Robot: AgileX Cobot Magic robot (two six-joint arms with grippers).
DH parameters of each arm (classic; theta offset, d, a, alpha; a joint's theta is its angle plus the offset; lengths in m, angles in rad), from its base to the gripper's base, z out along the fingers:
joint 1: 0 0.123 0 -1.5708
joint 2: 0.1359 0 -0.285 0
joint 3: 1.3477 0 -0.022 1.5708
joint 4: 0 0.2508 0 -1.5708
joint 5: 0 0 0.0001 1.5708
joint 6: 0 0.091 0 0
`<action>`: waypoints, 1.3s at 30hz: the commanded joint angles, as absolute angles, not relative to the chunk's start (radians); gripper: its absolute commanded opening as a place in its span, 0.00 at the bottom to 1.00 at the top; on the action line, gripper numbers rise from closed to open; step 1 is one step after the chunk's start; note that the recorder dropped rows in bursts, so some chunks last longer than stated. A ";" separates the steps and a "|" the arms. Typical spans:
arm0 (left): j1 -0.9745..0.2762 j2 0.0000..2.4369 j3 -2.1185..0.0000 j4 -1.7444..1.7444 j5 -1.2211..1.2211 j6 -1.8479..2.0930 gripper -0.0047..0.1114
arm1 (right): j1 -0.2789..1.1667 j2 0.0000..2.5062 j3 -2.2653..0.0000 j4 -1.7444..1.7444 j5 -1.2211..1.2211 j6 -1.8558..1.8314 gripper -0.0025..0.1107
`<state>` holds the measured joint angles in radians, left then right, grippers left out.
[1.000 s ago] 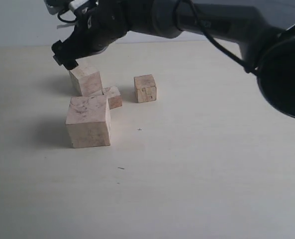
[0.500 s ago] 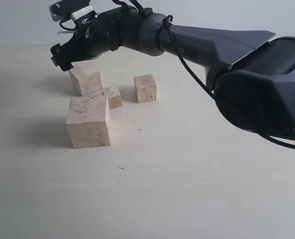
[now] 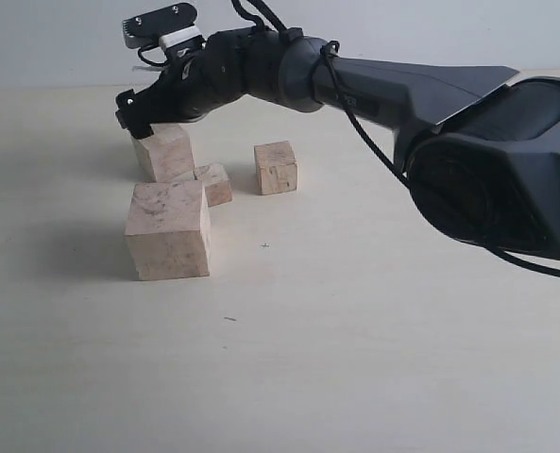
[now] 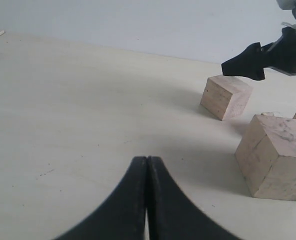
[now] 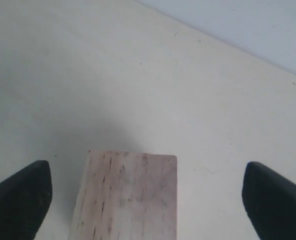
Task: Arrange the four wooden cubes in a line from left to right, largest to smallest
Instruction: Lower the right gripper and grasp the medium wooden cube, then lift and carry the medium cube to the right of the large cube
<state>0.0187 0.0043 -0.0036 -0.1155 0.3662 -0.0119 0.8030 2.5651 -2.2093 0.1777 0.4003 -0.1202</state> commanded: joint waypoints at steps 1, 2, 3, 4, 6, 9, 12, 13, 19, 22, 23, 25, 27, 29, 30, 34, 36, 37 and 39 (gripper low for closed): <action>0.018 0.000 0.000 -0.120 0.358 -0.011 0.04 | 0.802 2.568 -2.220 0.206 0.414 -0.139 0.87; 0.018 0.000 0.000 -0.120 0.358 -0.011 0.04 | 0.802 2.570 -2.220 0.206 0.416 -0.139 0.87; 0.018 0.000 0.000 -0.120 0.358 -0.011 0.04 | 0.802 2.575 -2.220 0.210 0.420 -0.139 0.87; 0.018 0.000 0.000 -0.120 0.358 -0.011 0.04 | 0.802 2.578 -2.220 0.210 0.424 -0.139 0.87; 0.018 0.000 0.000 -0.120 0.358 -0.011 0.04 | 0.802 2.586 -2.220 0.216 0.440 -0.139 0.87; 0.018 0.000 0.000 -0.120 0.358 -0.011 0.04 | 0.802 2.595 -2.220 0.277 0.446 -0.211 0.87; 0.018 0.000 0.000 -0.120 0.358 -0.011 0.04 | 0.804 2.598 -2.220 0.311 0.458 -0.246 0.87; 0.018 0.000 0.000 -0.120 0.358 -0.011 0.04 | 0.806 2.598 -2.220 0.308 0.456 -0.246 0.87; 0.018 0.000 0.000 -0.120 0.358 -0.011 0.04 | 0.808 2.601 -2.220 0.277 0.451 -0.246 0.87; 0.018 0.000 0.000 -0.120 0.358 -0.011 0.04 | 0.808 2.616 -2.220 0.277 0.454 -0.244 0.84; 0.018 0.000 0.000 -0.120 0.358 -0.011 0.04 | 0.808 2.620 -2.220 0.277 0.456 -0.244 0.83; 0.018 0.000 0.000 -0.120 0.358 -0.011 0.04 | 0.808 2.623 -2.220 0.277 0.458 -0.244 0.80; 0.018 0.000 0.000 -0.120 0.358 -0.011 0.04 | 0.808 2.623 -2.220 0.277 0.456 -0.244 0.72; 0.018 0.000 0.000 -0.120 0.358 -0.011 0.04 | 0.808 2.619 -2.220 0.277 0.456 -0.242 0.58; 0.018 0.000 0.000 -0.120 0.358 -0.011 0.04 | 0.808 2.615 -2.220 0.277 0.463 -0.235 0.48; 0.018 0.000 0.000 -0.120 0.358 -0.011 0.04 | 0.808 2.582 -2.220 0.267 0.522 -0.235 0.06; 0.018 0.000 0.000 -0.120 0.358 -0.011 0.04 | 0.808 2.558 -2.220 0.253 0.540 -0.237 0.02; 0.018 0.000 0.000 -0.120 0.358 -0.011 0.04 | 0.808 2.541 -2.220 0.251 0.547 -0.237 0.02; 0.018 0.000 0.000 -0.120 0.358 -0.011 0.04 | 0.808 2.506 -2.220 0.251 0.558 -0.237 0.02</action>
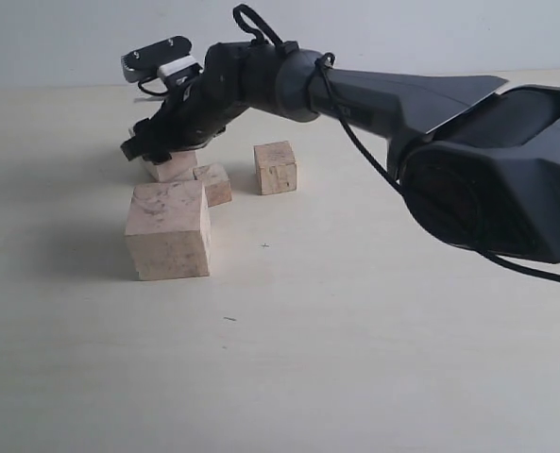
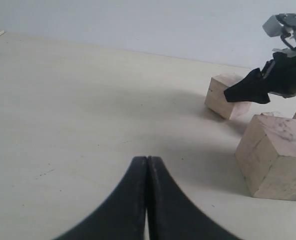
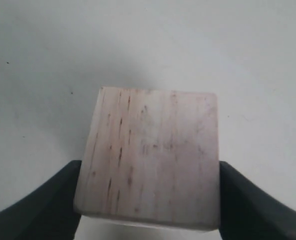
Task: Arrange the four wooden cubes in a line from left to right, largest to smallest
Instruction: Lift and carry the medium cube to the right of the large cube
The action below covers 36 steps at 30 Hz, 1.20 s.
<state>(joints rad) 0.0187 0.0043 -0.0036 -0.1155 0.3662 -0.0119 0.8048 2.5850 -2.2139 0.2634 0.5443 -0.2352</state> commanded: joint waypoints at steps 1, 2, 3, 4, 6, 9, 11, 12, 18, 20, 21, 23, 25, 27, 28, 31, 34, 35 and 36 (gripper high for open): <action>0.018 0.000 0.000 -0.120 0.358 -0.011 0.04 | 0.808 2.485 -2.220 0.246 0.565 -0.237 0.02; 0.018 0.000 0.000 -0.120 0.358 -0.011 0.04 | 0.808 2.467 -2.220 0.239 0.573 -0.237 0.02; 0.018 0.000 0.000 -0.120 0.358 -0.011 0.04 | 0.806 2.444 -2.220 0.228 0.582 -0.237 0.02; 0.018 0.000 0.000 -0.120 0.358 -0.011 0.04 | 0.806 2.422 -2.220 0.214 0.596 -0.237 0.02; 0.018 0.000 0.000 -0.120 0.358 -0.011 0.04 | 0.804 2.380 -2.220 0.175 0.630 -0.237 0.02; 0.018 0.000 0.000 -0.120 0.358 -0.011 0.04 | 0.789 2.307 -2.220 0.069 0.798 -0.239 0.02; 0.018 0.000 0.000 -0.120 0.358 -0.011 0.04 | 0.761 2.258 -2.220 0.045 0.983 -0.269 0.02; 0.018 0.000 0.000 -0.120 0.358 -0.011 0.04 | 0.752 2.242 -2.220 0.045 1.036 -0.290 0.02; 0.018 0.000 0.000 -0.120 0.361 -0.008 0.04 | 0.715 2.152 -2.157 0.244 1.221 -0.652 0.02; 0.018 0.000 0.000 -0.120 0.361 -0.008 0.04 | 0.715 2.144 -2.083 0.258 1.221 -0.777 0.02; 0.018 0.000 0.000 -0.120 0.361 -0.008 0.04 | 0.715 2.144 -2.041 0.243 1.221 -0.789 0.02; 0.018 0.000 0.000 -0.120 0.361 -0.008 0.04 | 0.714 2.144 -1.962 0.225 1.221 -0.798 0.02; 0.018 0.000 0.000 -0.120 0.361 -0.008 0.04 | 0.714 2.144 -1.909 0.254 1.221 -0.851 0.02; 0.018 0.000 0.000 -0.120 0.361 -0.008 0.04 | 0.714 2.141 -1.863 0.311 1.221 -0.927 0.02; 0.018 0.000 0.000 -0.120 0.361 -0.008 0.04 | 0.714 2.139 -1.844 0.323 1.221 -0.953 0.02; 0.018 0.000 0.000 -0.120 0.361 -0.008 0.04 | 0.710 2.133 -1.800 0.323 1.221 -1.005 0.02; 0.018 0.000 0.000 -0.120 0.361 -0.008 0.04 | 0.686 2.128 -1.790 0.340 1.221 -1.005 0.02; 0.018 0.000 0.000 -0.120 0.361 -0.008 0.04 | 0.673 2.124 -1.790 0.351 1.221 -1.013 0.02; 0.018 0.000 0.000 -0.120 0.361 -0.008 0.04 | 0.659 2.124 -1.790 0.365 1.221 -1.021 0.02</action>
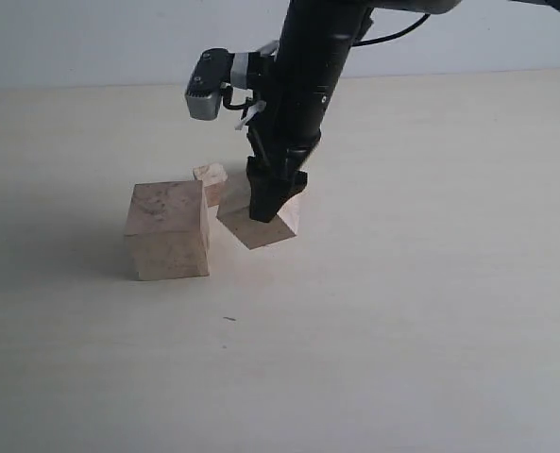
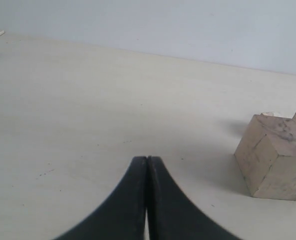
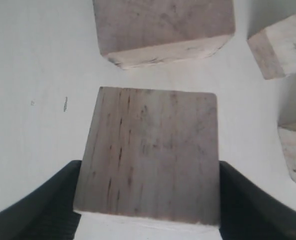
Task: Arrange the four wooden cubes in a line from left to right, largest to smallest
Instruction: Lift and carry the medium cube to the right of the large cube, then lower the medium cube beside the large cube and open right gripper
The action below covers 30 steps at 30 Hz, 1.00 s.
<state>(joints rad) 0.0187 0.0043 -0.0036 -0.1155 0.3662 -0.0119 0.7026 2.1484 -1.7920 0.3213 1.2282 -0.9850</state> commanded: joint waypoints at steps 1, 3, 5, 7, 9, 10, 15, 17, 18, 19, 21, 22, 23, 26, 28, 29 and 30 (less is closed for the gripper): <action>0.018 0.000 0.000 -0.120 0.361 -0.008 0.04 | 0.646 2.119 -1.790 0.381 1.221 -1.026 0.02; 0.018 0.000 0.000 -0.120 0.361 -0.008 0.04 | 0.612 2.107 -1.790 0.430 1.221 -1.041 0.02; 0.018 0.000 0.000 -0.120 0.361 -0.008 0.04 | 0.585 2.100 -1.790 0.479 1.221 -1.074 0.02; 0.018 0.000 0.000 -0.120 0.361 -0.008 0.04 | 0.575 2.099 -1.790 0.504 1.221 -1.100 0.02; 0.018 0.000 0.000 -0.120 0.361 -0.008 0.04 | 0.573 2.104 -1.790 0.513 1.221 -1.126 0.02; 0.018 0.000 0.000 -0.120 0.361 -0.008 0.04 | 0.573 2.109 -1.790 0.513 1.221 -1.133 0.02; 0.018 0.000 0.000 -0.120 0.361 -0.008 0.04 | 0.573 2.130 -1.760 0.523 1.221 -1.182 0.02; 0.018 0.000 0.000 -0.120 0.361 -0.008 0.04 | 0.573 2.142 -1.740 0.523 1.221 -1.193 0.02; 0.018 0.000 0.000 -0.120 0.361 -0.008 0.04 | 0.573 2.150 -1.733 0.525 1.221 -1.196 0.02; 0.018 0.000 0.000 -0.120 0.361 -0.008 0.04 | 0.573 2.157 -1.731 0.528 1.221 -1.198 0.02; 0.018 0.000 0.000 -0.120 0.361 -0.008 0.04 | 0.573 2.180 -1.729 0.571 1.221 -1.215 0.02; 0.018 0.000 0.000 -0.120 0.361 -0.008 0.04 | 0.573 2.194 -1.729 0.603 1.221 -1.231 0.02; 0.018 0.000 0.000 -0.120 0.361 -0.008 0.04 | 0.573 2.203 -1.729 0.633 1.221 -1.262 0.02; 0.018 0.000 0.000 -0.120 0.361 -0.008 0.04 | 0.581 2.230 -1.729 0.666 1.221 -1.340 0.02; 0.018 0.000 0.000 -0.120 0.361 -0.008 0.04 | 0.581 2.247 -1.729 0.666 1.221 -1.363 0.02; 0.018 0.000 0.000 -0.120 0.361 -0.008 0.04 | 0.581 2.260 -1.729 0.666 1.221 -1.370 0.02; 0.018 0.000 0.000 -0.120 0.361 -0.008 0.04 | 0.581 2.268 -1.729 0.664 1.221 -1.370 0.02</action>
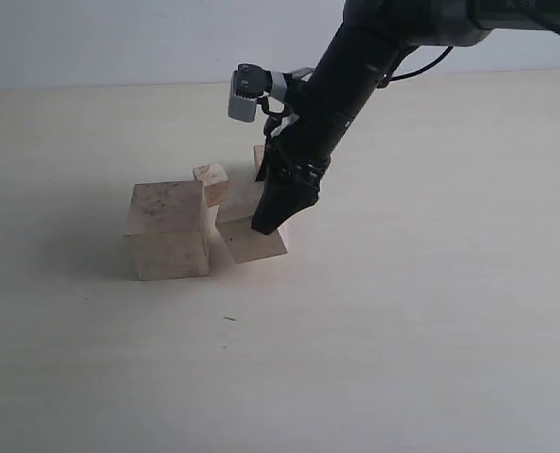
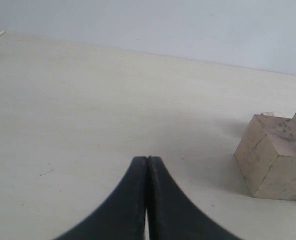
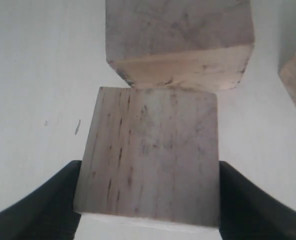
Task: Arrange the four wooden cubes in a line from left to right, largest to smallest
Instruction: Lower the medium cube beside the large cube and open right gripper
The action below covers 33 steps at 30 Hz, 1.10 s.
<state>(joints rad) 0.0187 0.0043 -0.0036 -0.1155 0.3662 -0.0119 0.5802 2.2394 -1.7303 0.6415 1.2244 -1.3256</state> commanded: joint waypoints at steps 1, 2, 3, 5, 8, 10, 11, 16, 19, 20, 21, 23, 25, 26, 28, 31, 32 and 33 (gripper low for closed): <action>0.018 0.000 0.000 -0.120 0.361 -0.008 0.04 | 0.581 2.277 -1.729 0.656 1.221 -1.370 0.02; 0.018 0.000 0.000 -0.120 0.361 -0.008 0.04 | 0.581 2.288 -1.729 0.651 1.221 -1.371 0.02; 0.018 0.000 0.000 -0.120 0.361 -0.008 0.04 | 0.581 2.297 -1.729 0.648 1.221 -1.371 0.02; 0.018 0.000 0.000 -0.120 0.361 -0.008 0.04 | 0.581 2.315 -1.729 0.650 1.221 -1.371 0.02; 0.018 0.000 0.000 -0.120 0.361 -0.008 0.04 | 0.581 2.335 -1.729 0.652 1.221 -1.359 0.02; 0.018 0.000 0.000 -0.120 0.361 -0.008 0.04 | 0.581 2.343 -1.729 0.652 1.221 -1.359 0.02; 0.018 0.000 0.000 -0.120 0.361 -0.008 0.04 | 0.581 2.350 -1.729 0.652 1.221 -1.359 0.02; 0.018 0.000 0.000 -0.120 0.361 -0.008 0.04 | 0.581 2.350 -1.729 0.648 1.200 -1.361 0.02; 0.018 0.000 0.000 -0.120 0.361 -0.008 0.04 | 0.581 2.350 -1.729 0.643 1.197 -1.361 0.02; 0.018 0.000 0.000 -0.120 0.361 -0.008 0.04 | 0.581 2.350 -1.729 0.643 1.195 -1.361 0.05; 0.018 0.000 0.000 -0.120 0.361 -0.008 0.04 | 0.581 2.350 -1.729 0.643 1.192 -1.361 0.07; 0.018 0.000 0.000 -0.120 0.361 -0.008 0.04 | 0.581 2.350 -1.729 0.643 1.174 -1.361 0.23; 0.018 0.000 0.000 -0.120 0.361 -0.008 0.04 | 0.581 2.346 -1.729 0.641 1.155 -1.339 0.39; 0.018 0.000 0.000 -0.120 0.361 -0.008 0.04 | 0.581 2.340 -1.729 0.633 1.139 -1.318 0.45; 0.018 0.000 0.000 -0.120 0.361 -0.008 0.04 | 0.581 2.324 -1.733 0.598 1.097 -1.264 0.57; 0.018 0.000 0.000 -0.120 0.361 -0.008 0.04 | 0.581 2.308 -1.742 0.590 1.098 -1.228 0.65; 0.018 0.000 0.000 -0.120 0.361 -0.008 0.04 | 0.581 2.308 -1.742 0.590 1.107 -1.228 0.65; 0.018 0.000 0.000 -0.120 0.361 -0.008 0.04 | 0.581 2.308 -1.742 0.590 1.120 -1.228 0.65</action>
